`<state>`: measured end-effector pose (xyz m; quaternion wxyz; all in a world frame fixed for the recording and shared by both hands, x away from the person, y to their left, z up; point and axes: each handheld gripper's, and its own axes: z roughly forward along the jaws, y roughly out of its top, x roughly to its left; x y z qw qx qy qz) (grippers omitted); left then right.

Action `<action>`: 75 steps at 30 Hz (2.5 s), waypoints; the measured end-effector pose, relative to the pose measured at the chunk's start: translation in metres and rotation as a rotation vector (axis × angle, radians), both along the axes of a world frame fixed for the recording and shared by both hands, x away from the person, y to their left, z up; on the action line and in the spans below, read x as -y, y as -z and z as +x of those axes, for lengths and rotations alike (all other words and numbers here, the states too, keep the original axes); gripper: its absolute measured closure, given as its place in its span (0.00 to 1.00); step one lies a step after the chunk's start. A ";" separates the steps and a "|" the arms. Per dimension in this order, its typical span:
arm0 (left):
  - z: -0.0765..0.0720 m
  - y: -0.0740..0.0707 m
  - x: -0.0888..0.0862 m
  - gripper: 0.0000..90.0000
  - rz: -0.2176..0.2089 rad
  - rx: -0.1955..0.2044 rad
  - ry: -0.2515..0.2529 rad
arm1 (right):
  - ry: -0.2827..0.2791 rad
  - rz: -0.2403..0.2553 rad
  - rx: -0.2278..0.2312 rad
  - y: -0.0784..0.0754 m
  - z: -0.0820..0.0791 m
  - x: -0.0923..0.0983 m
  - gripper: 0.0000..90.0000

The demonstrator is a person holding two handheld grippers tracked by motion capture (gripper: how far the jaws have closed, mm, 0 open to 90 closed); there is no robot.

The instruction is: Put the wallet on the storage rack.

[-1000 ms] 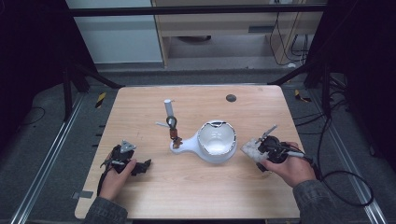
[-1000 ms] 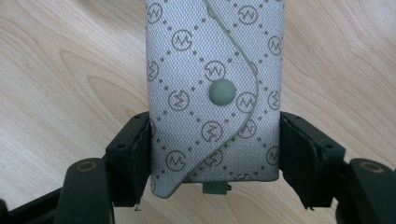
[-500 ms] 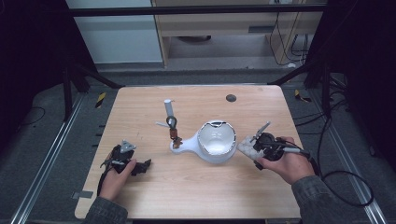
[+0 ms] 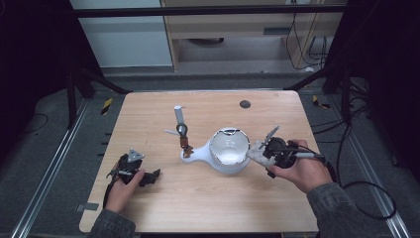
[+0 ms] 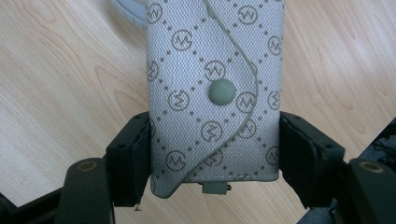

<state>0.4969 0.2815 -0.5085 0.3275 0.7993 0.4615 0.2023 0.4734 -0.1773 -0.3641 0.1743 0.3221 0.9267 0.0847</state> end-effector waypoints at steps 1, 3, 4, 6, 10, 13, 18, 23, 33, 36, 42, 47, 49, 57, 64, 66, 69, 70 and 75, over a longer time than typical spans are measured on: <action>0.000 0.000 0.000 0.00 0.000 0.000 0.000 | -0.009 -0.004 0.002 -0.001 0.001 -0.001 0.35; 0.000 0.000 0.000 0.00 0.000 0.000 0.000 | -0.015 -0.005 0.003 -0.003 0.001 -0.003 0.35; 0.000 0.000 0.000 0.00 0.000 0.000 0.000 | -0.019 -0.009 0.003 -0.004 0.001 -0.004 0.35; 0.000 0.000 0.000 0.00 0.000 0.000 0.000 | -0.024 -0.019 0.004 -0.005 0.001 -0.007 0.35; 0.000 0.000 0.000 0.00 -0.003 0.002 -0.002 | -0.035 -0.024 0.007 -0.009 0.003 -0.011 0.35; 0.000 0.000 0.000 0.00 -0.002 0.002 -0.002 | -0.048 -0.028 0.008 -0.011 0.004 -0.017 0.35; 0.000 0.000 0.000 0.00 -0.001 0.002 -0.001 | -0.070 -0.038 0.004 -0.012 0.008 -0.027 0.35; 0.000 0.000 0.000 0.00 -0.001 0.002 -0.001 | -0.091 -0.058 -0.007 -0.011 0.014 -0.042 0.35; 0.000 0.000 0.000 0.00 -0.001 0.002 -0.001 | -0.129 -0.082 -0.040 -0.001 0.027 -0.071 0.35; 0.000 0.000 0.000 0.00 -0.001 0.002 -0.001 | -0.128 -0.084 -0.047 0.000 0.029 -0.075 0.35; 0.000 0.000 0.000 0.00 -0.001 0.002 0.000 | -0.139 -0.089 -0.056 0.001 0.032 -0.079 0.35; 0.000 0.000 0.000 0.00 -0.001 0.002 0.000 | -0.142 -0.099 -0.069 0.002 0.035 -0.084 0.35; 0.000 0.000 0.000 0.00 -0.001 0.002 0.000 | -0.140 -0.102 -0.075 0.003 0.036 -0.086 0.35; 0.000 0.000 0.000 0.00 -0.001 0.002 0.002 | -0.146 -0.106 -0.083 0.004 0.039 -0.090 0.35; 0.000 0.000 0.001 0.00 -0.002 0.002 0.002 | -0.153 -0.112 -0.089 0.005 0.041 -0.093 0.35; 0.000 0.000 0.001 0.00 -0.002 0.002 0.002 | -0.150 -0.109 -0.090 0.006 0.041 -0.093 0.35; 0.000 0.000 0.001 0.00 -0.004 0.003 0.001 | -0.151 -0.114 -0.092 0.008 0.043 -0.094 0.35; 0.000 0.000 0.001 0.00 -0.004 0.003 0.001 | -0.150 -0.117 -0.092 0.008 0.045 -0.094 0.35; 0.000 0.000 0.001 0.00 -0.005 0.003 0.002 | -0.134 -0.121 -0.091 0.008 0.050 -0.095 0.35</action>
